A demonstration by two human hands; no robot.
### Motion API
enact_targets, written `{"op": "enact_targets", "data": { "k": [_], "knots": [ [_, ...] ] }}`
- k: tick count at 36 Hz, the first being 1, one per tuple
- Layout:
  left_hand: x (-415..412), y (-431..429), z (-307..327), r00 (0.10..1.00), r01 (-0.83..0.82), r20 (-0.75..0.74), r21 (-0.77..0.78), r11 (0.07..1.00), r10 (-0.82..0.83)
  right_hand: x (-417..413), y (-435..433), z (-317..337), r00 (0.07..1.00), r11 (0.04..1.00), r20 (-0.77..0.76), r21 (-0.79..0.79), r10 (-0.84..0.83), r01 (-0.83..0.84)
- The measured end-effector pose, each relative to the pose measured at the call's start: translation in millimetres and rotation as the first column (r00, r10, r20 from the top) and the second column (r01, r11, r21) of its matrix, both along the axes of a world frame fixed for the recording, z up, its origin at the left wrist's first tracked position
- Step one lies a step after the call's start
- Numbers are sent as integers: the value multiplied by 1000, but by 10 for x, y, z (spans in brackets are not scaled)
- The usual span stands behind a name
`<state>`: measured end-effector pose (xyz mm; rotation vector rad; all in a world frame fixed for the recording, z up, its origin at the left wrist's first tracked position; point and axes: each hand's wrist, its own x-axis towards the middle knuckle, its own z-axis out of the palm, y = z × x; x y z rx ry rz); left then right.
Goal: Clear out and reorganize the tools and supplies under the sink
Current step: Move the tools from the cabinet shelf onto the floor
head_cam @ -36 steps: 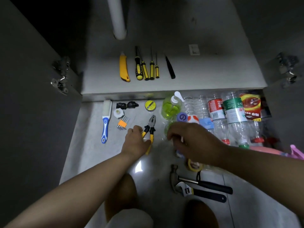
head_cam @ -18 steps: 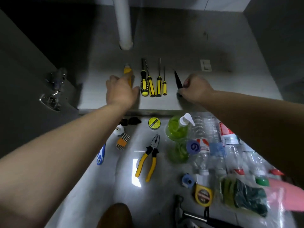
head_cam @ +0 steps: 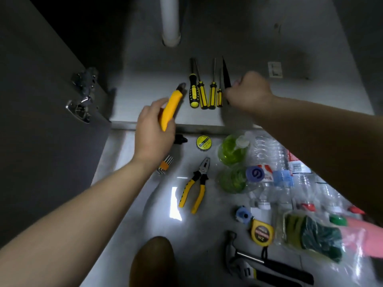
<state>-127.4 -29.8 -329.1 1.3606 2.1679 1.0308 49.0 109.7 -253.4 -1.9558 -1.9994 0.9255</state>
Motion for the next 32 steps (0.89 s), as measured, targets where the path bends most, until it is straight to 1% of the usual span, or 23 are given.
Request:
{"op": "enact_targets", "data": {
  "k": [2,4,6,8,11,13,15,18,20,22,25,29,32],
  "knots": [
    [27,-262,-53,999,-4,32,34,999,3,-95,-208,129,996,1000,-91,-14,10,-11],
    [53,-529,-126,1000,-4,30,45,999,3,-190,-455,209,986,999,-165,-28,27,-32],
    [79,-785,-225,1000,23,6,19,1000,-23,-258,-733,216,972,997,-231,-47,49,-62],
    [98,-1008,-331,999,34,17,-47,998,-33,-305,-1027,149,963,991,-257,-88,75,-101],
    [103,-1278,-486,999,32,35,-119,992,-28,-392,-1413,-106,972,967,-218,-212,93,-140],
    [86,-1416,-581,999,25,30,-158,987,-20,-431,-1631,-318,987,939,-113,-310,117,-146],
    [49,-1525,-673,1000,6,2,-212,977,-6,-427,-1813,-547,992,916,-32,-382,121,-124],
    [-6,-1661,-766,998,13,-53,-265,964,-29,-367,-1988,-853,998,889,4,-454,63,-54],
    [-35,-1739,-802,995,35,-81,-290,957,-61,-340,-2048,-995,998,889,43,-458,37,-13],
    [-71,-1804,-827,994,23,-94,-323,946,-56,-336,-2080,-1094,997,899,72,-438,22,12],
    [-122,-1867,-857,994,37,-81,-361,932,-71,-374,-2088,-1200,993,915,118,-402,27,24],
    [-176,-1878,-872,994,55,-72,-374,926,-88,-455,-2067,-1289,987,936,155,-352,32,25],
    [-188,-1878,-882,992,38,-98,-377,925,-81,-494,-2053,-1331,987,943,160,-331,16,39]
  ]
}}
